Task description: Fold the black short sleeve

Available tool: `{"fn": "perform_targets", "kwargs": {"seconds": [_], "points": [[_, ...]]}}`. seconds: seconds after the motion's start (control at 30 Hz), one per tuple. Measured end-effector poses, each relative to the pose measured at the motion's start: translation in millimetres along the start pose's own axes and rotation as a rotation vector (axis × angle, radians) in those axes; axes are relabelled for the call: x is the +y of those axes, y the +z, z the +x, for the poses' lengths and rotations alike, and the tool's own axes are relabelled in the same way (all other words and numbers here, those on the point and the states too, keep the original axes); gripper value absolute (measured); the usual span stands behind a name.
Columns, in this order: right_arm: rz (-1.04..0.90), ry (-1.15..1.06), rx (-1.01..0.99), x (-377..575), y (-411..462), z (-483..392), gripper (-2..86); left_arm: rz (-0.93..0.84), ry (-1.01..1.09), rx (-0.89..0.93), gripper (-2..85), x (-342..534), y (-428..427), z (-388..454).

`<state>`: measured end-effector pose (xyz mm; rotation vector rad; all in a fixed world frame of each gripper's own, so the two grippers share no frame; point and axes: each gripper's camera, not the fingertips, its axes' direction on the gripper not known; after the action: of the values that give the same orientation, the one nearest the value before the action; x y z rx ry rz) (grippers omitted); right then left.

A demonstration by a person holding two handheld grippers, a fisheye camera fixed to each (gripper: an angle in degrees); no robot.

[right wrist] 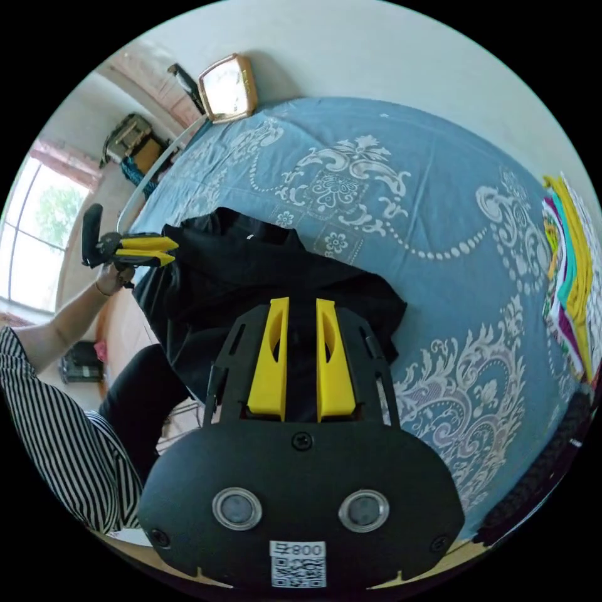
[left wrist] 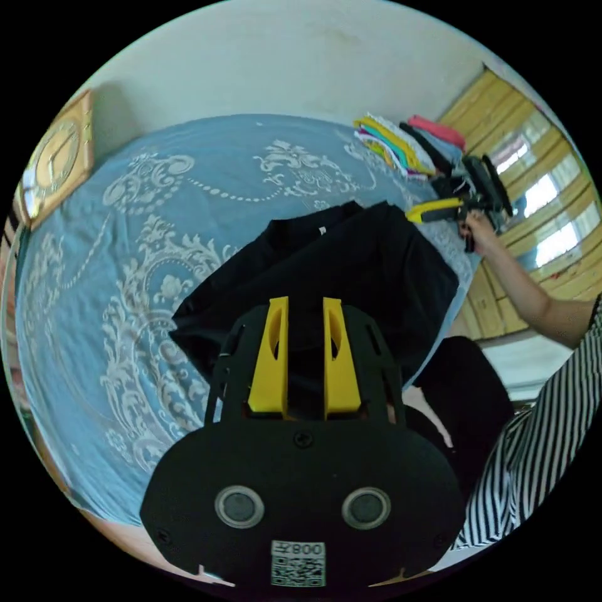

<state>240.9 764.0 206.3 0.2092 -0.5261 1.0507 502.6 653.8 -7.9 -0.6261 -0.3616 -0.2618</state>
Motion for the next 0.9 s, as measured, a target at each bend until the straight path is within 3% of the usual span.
{"fn": "perform_targets", "kwargs": {"seconds": [0.23,0.4,0.63,0.77,0.9], "points": [[-0.006,-0.130,0.068,-45.2,15.0,-69.4,7.4,-0.164,0.251,-0.274,5.1,-40.5,75.4,66.6],[0.010,-0.179,0.095,-59.7,12.5,-103.5,7.5,-0.119,0.282,-0.379,1.3,-62.4,97.3,88.8],[-0.039,-0.484,0.185,-93.3,32.0,-195.0,9.9,-0.106,0.317,-0.215,5.6,-80.5,119.4,105.9],[-0.132,-0.618,0.205,-112.7,63.0,-235.8,10.0,-0.202,0.404,-0.357,6.0,-77.3,158.8,128.9],[-0.150,-0.653,0.265,-124.6,75.6,-255.0,8.5,-0.203,0.416,-0.360,3.1,-83.7,174.2,137.1]]}}
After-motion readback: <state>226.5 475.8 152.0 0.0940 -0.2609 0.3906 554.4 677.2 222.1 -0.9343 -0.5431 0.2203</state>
